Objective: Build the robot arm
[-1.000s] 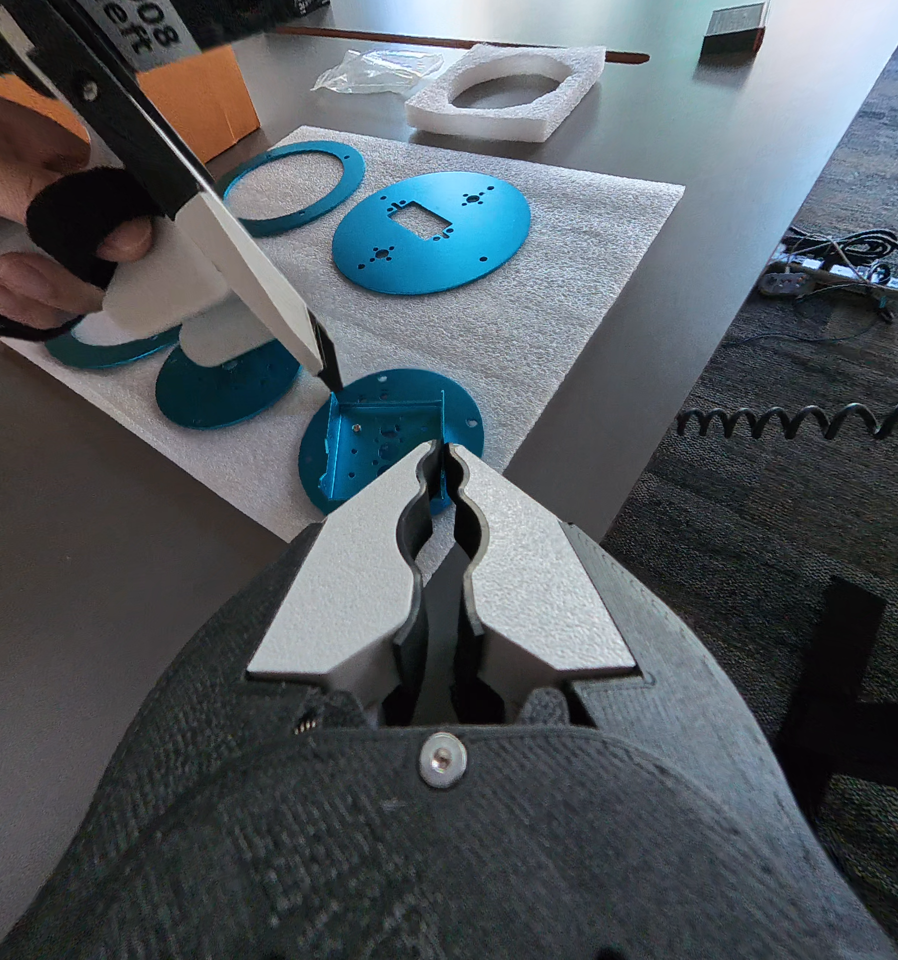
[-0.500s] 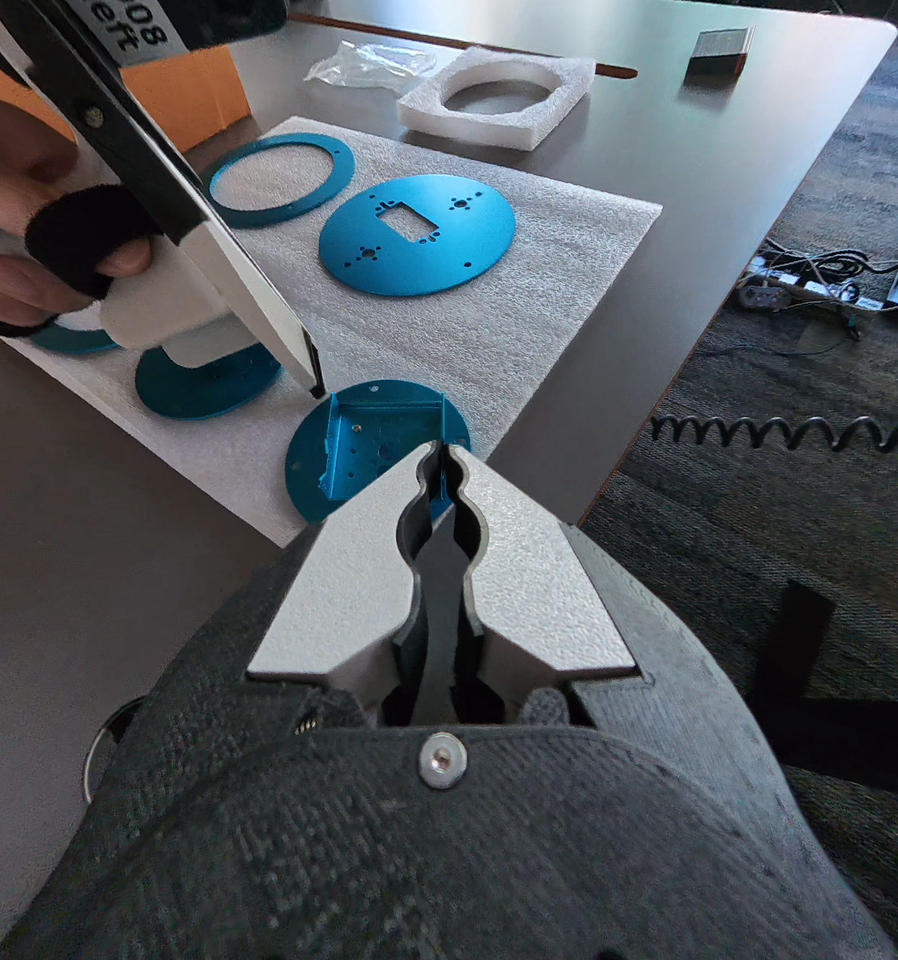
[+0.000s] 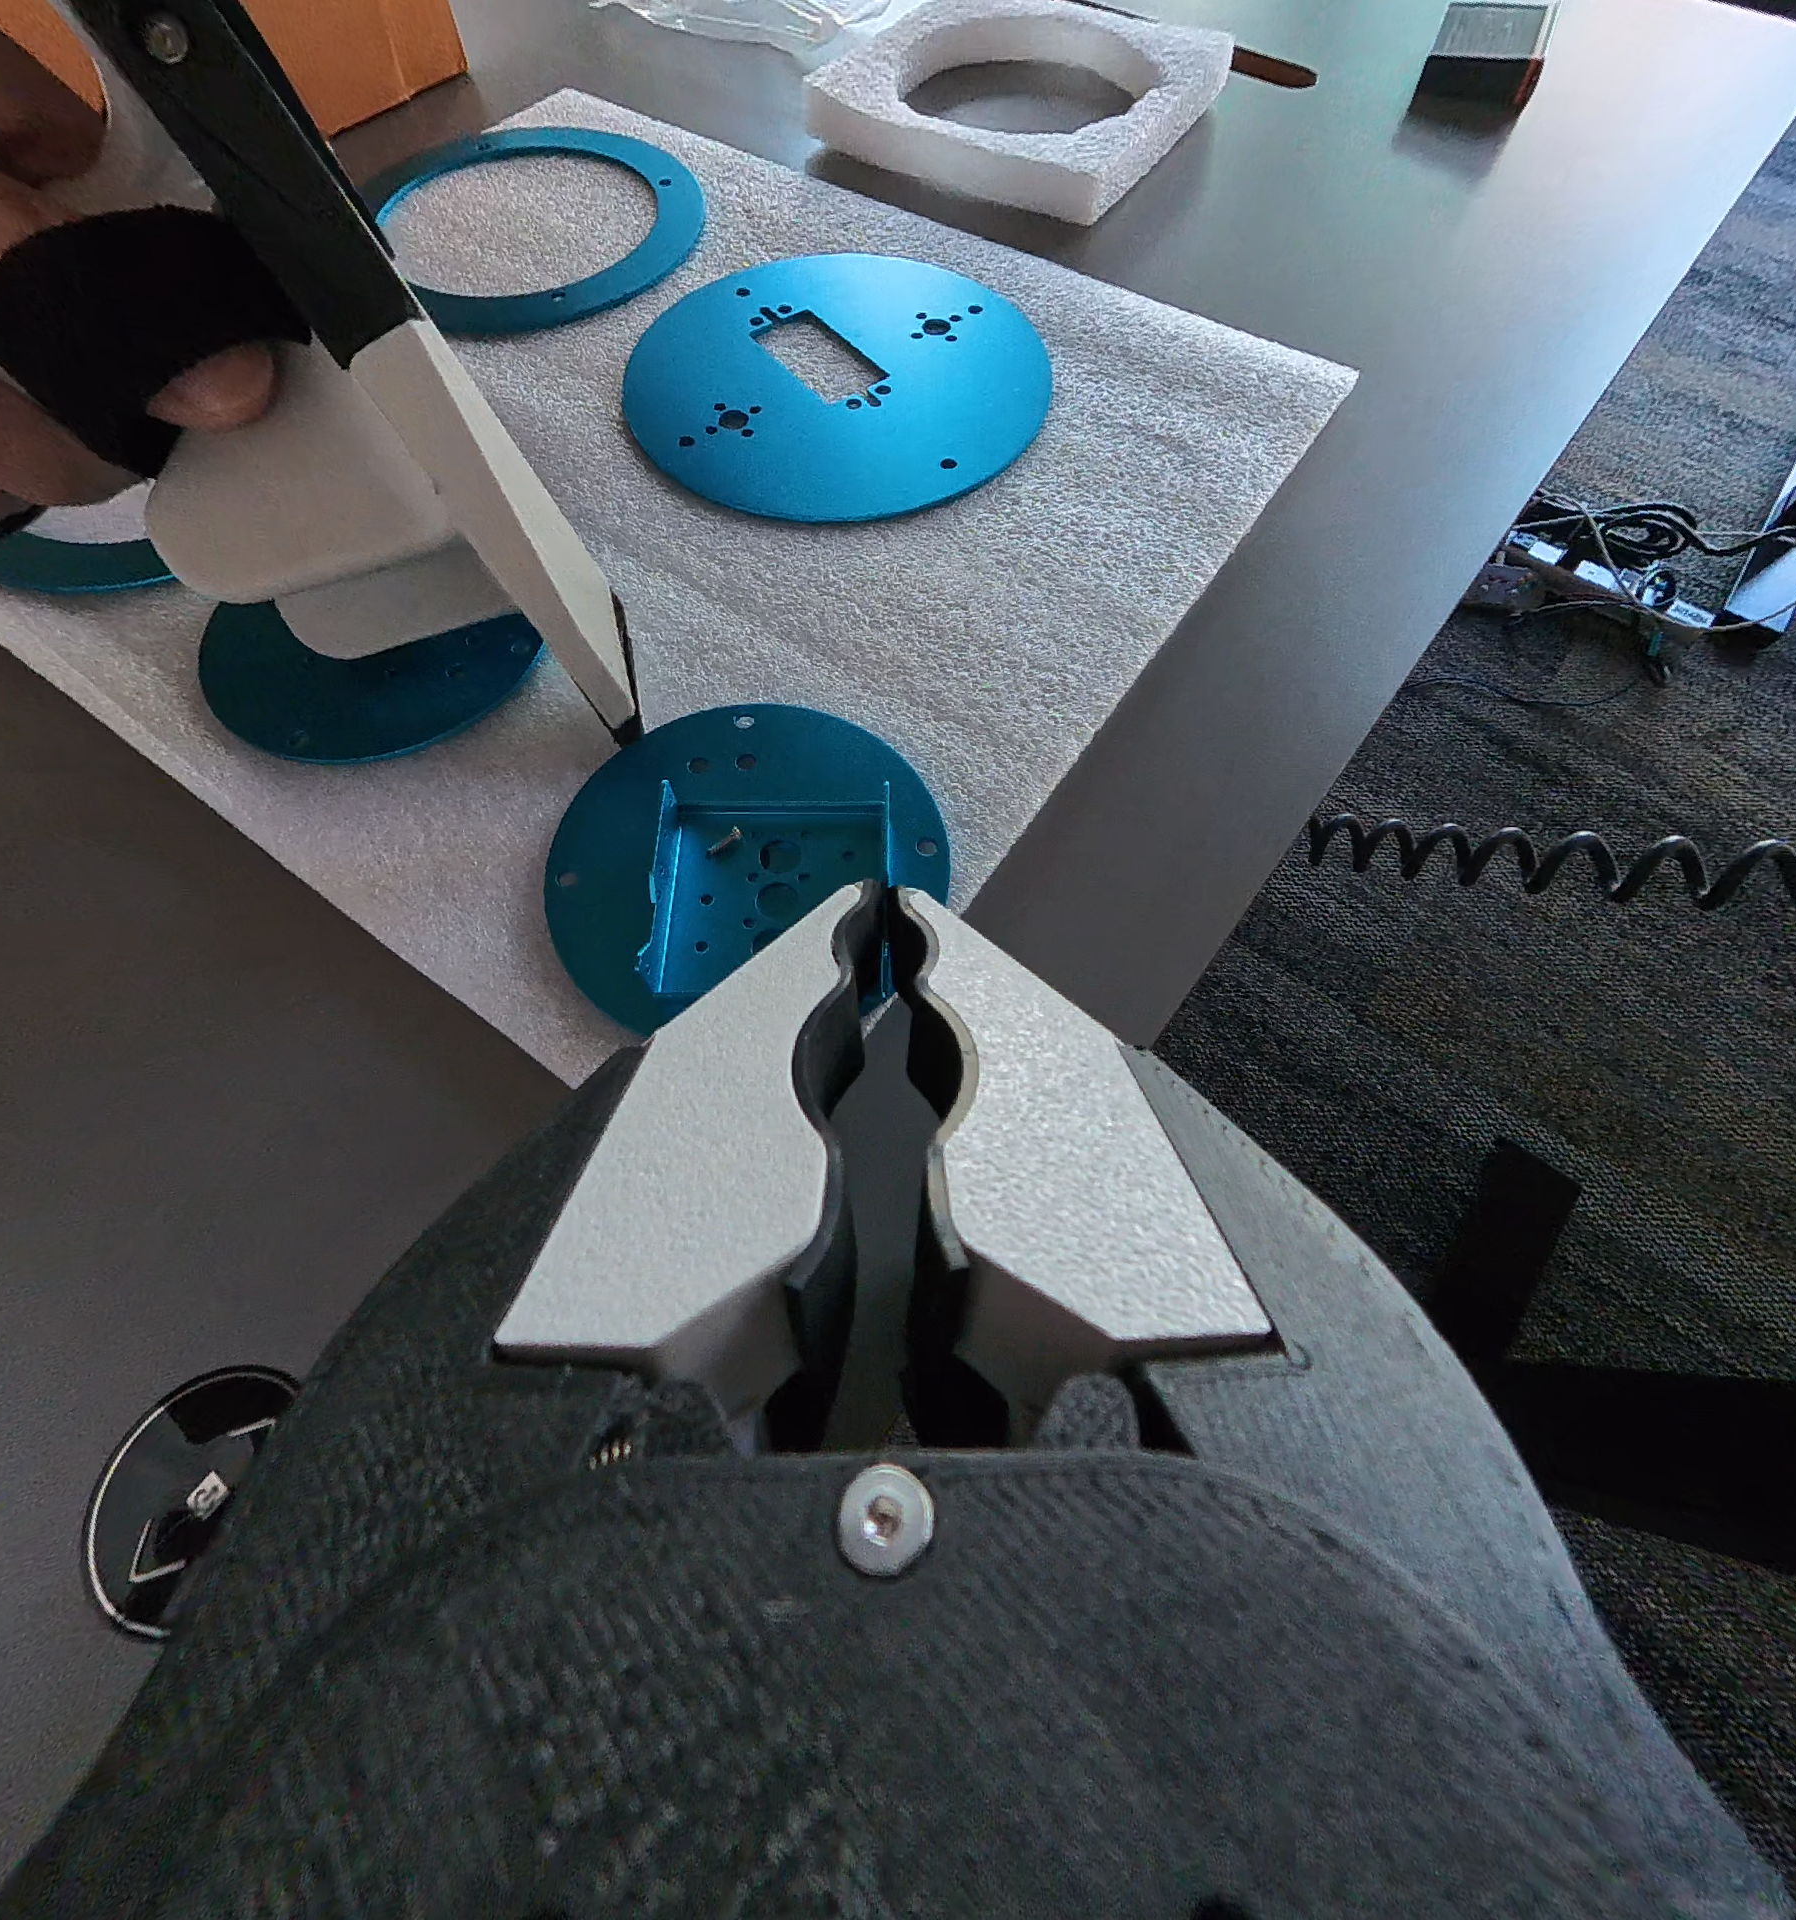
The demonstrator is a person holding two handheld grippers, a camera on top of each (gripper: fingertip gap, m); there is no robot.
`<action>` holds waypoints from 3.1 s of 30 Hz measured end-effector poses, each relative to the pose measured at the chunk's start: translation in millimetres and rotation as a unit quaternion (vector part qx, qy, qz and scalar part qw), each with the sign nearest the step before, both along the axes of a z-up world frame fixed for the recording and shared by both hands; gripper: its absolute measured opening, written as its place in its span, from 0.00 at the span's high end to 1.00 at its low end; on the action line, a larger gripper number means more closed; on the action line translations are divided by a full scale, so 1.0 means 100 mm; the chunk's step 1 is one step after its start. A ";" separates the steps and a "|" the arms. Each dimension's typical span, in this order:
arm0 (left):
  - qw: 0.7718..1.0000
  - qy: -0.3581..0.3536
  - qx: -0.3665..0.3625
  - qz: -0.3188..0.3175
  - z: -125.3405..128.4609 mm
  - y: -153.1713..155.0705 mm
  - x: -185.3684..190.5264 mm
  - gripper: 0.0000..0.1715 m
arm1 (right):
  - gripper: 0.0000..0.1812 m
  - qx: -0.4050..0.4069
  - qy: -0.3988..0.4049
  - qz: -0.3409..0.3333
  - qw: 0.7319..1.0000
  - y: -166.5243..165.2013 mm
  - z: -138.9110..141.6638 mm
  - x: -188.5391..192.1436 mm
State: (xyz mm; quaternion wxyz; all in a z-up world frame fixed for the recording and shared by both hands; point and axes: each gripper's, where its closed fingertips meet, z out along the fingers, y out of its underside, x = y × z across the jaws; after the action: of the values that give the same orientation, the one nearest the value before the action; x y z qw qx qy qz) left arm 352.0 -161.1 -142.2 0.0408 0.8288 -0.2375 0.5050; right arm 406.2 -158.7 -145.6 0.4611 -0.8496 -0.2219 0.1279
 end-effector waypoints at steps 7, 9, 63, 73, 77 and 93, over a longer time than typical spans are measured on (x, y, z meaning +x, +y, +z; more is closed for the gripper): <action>0.996 -0.073 -0.044 0.036 0.18 0.02 0.09 0.99 | 1.00 0.003 -0.003 0.003 1.000 0.00 0.00 0.00; 0.993 -0.094 -0.065 0.039 0.25 0.00 0.13 0.98 | 1.00 0.002 -0.003 0.002 1.000 0.00 0.00 0.00; 0.850 0.077 0.520 0.024 0.29 0.19 -0.59 0.59 | 1.00 -0.030 -0.064 0.145 0.987 0.63 0.04 -0.64; 0.861 0.070 0.502 0.031 0.28 0.12 -0.68 0.59 | 0.82 -0.008 -0.061 0.184 0.981 0.53 0.17 -0.51; 0.864 0.068 0.498 0.029 0.27 0.04 -0.70 0.59 | 0.53 -0.023 0.038 0.256 0.966 0.08 0.30 -0.49; 0.868 0.035 0.496 0.015 0.41 -0.12 -0.57 0.61 | 0.56 -0.042 -0.058 0.267 0.961 -0.05 -0.05 -0.34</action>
State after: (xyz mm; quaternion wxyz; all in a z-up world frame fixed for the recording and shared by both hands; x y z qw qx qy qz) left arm 294.6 -173.3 -101.0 -0.3750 0.7605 -0.4425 0.2919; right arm 371.7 -163.6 -150.5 0.3600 -0.7841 -0.4615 0.2064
